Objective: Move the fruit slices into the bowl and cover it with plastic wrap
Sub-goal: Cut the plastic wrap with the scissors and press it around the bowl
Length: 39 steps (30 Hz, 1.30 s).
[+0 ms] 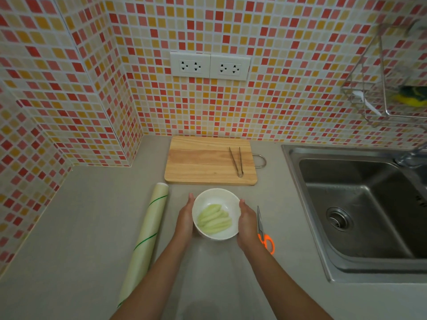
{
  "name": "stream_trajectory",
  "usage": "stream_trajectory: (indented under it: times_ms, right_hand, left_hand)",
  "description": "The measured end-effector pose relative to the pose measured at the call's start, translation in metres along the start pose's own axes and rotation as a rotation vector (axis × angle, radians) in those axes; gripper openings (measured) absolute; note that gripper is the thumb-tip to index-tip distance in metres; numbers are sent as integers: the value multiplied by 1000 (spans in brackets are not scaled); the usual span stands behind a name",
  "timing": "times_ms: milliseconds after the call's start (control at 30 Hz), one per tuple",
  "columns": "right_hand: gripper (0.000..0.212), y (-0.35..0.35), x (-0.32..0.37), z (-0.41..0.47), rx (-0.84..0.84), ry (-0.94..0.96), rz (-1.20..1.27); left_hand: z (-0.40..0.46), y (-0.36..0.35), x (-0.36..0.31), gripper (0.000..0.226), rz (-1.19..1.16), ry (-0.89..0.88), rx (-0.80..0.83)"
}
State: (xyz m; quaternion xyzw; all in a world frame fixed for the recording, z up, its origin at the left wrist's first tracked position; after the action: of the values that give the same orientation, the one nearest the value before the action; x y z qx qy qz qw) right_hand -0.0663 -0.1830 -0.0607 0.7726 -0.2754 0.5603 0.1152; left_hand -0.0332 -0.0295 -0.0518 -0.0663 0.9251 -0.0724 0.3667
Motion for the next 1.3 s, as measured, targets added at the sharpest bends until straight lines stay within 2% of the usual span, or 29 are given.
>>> stream_trajectory:
  times_ms: [200,267,367,500,667,833,967,1067,1200,1300]
  right_hand:
    - [38,-8,1,-1,-69,45,29]
    - [37,-7,-3,-2,-47,30,44]
    - [35,-5,1,-2,62,8,41]
    - [35,-3,23,11,243,124,-26]
    - [41,-9,38,11,489,-25,-6]
    - [60,-9,37,4,566,-103,62]
    - [66,-6,36,2,533,-214,70]
    - [70,-8,38,2,424,-283,-7]
    - [54,-13,39,4,229,-225,-121]
    - [48,-11,33,1,191,-229,-20]
  left_hand:
    - [-9,-10,6,60,-97,-47,-53]
    - [-6,-7,3,55,-91,-63,-82]
    - [-1,2,-1,50,-62,-60,-87]
    - [1,7,-11,47,-34,-54,-42]
    - [-1,7,-17,47,-26,-13,3]
    - [1,10,-18,43,-29,2,39]
    - [-2,7,-17,45,-29,12,68]
    - [-2,7,-10,38,-72,27,68]
    - [-3,8,-4,37,-123,31,60]
    - [-5,8,-11,44,-111,31,73]
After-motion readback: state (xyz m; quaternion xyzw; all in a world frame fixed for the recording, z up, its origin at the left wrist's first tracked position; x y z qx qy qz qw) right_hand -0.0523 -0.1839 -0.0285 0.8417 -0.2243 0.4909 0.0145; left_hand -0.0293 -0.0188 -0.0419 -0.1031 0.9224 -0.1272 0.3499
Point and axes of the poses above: each hand's wrist, its own z-axis towards the middle knuckle, its own y-axis out of the back of the hand, x = y × z, the point moved 2 cm from there along z, towards the middle knuckle, and after that the axes turned 9 degrees about y, right-handed, at the moved point
